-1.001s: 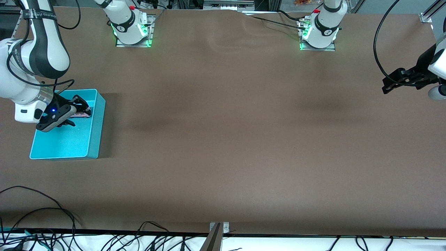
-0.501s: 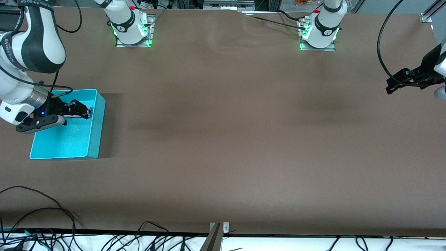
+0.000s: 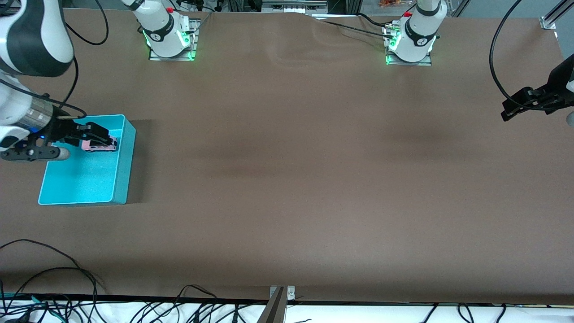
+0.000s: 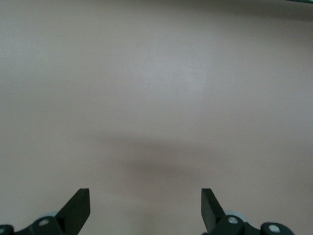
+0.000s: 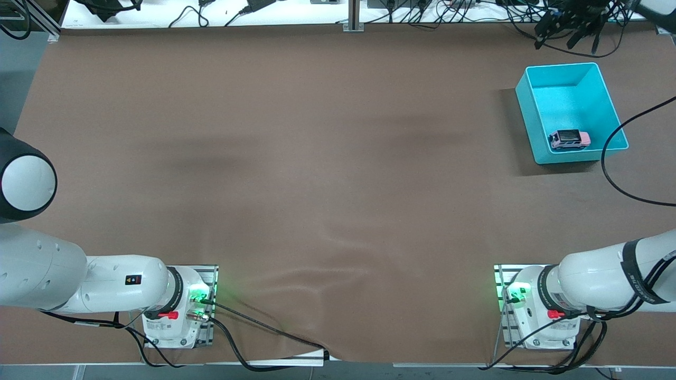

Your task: Wind and store pink jeep toy

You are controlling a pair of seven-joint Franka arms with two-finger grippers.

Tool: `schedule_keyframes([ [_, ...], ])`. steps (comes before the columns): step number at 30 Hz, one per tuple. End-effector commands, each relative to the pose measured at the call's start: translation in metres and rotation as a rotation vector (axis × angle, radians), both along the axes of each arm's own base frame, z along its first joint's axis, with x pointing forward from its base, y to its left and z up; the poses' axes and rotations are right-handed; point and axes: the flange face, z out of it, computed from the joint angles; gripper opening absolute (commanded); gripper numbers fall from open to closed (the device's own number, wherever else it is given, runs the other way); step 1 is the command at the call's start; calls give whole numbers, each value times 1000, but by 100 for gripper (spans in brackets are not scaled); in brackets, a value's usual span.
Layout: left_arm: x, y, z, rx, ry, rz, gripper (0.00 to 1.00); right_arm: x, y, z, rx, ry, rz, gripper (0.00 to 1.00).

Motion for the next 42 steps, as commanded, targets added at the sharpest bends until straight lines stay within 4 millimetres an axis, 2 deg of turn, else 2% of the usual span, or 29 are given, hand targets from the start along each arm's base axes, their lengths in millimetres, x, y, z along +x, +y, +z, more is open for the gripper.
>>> schedule_keyframes([
  [1, -2, 0, 8, -11, -6, 8, 100, 1, -4, 30, -32, 1, -20, 100],
  [7, -2, 0, 8, -11, -6, 8, 100, -2, -5, 60, -39, 15, -24, 100],
  [14, -2, 0, 8, -11, -6, 8, 100, -6, -4, 75, -46, 28, -24, 100],
  [20, -2, -1, 8, -11, -6, 6, 100, -7, -3, 77, -49, 24, -60, 100],
  [28, -2, 0, 8, -9, -6, 8, 100, -8, -2, 102, -47, 15, -50, 100],
  [38, -2, 0, 8, -11, -6, 8, 100, -11, -3, 106, -53, 25, -48, 100],
  [42, -2, 0, 8, -11, -6, 8, 100, -13, -4, 115, -61, 25, -63, 100],
])
